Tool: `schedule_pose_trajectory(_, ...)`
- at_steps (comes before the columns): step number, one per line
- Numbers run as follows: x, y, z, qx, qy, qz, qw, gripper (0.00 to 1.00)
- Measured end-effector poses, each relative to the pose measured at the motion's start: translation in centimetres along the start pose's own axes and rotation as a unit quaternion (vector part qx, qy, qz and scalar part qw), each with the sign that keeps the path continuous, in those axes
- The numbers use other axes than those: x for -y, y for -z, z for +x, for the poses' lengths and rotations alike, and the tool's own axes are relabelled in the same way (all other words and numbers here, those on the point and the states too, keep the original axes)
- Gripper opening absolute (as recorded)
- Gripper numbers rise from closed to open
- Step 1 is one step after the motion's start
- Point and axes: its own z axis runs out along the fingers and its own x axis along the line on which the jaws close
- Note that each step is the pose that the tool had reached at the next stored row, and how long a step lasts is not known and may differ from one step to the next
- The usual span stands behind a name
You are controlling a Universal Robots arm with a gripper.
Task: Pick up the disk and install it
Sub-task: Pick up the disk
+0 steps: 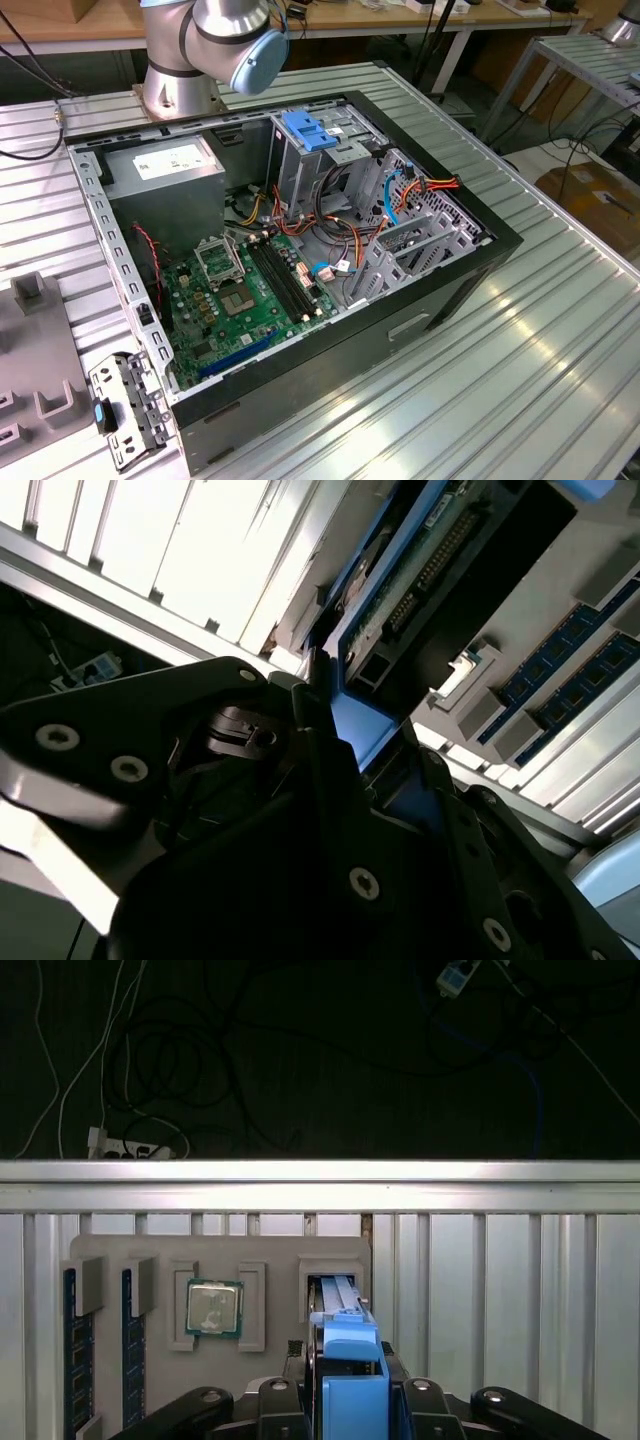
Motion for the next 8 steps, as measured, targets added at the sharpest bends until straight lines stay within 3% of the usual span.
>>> schedule_pose_trajectory(8, 0.0, -0.27, 0.0, 0.0, 0.0, 0.0001, 1.0, 0.37)
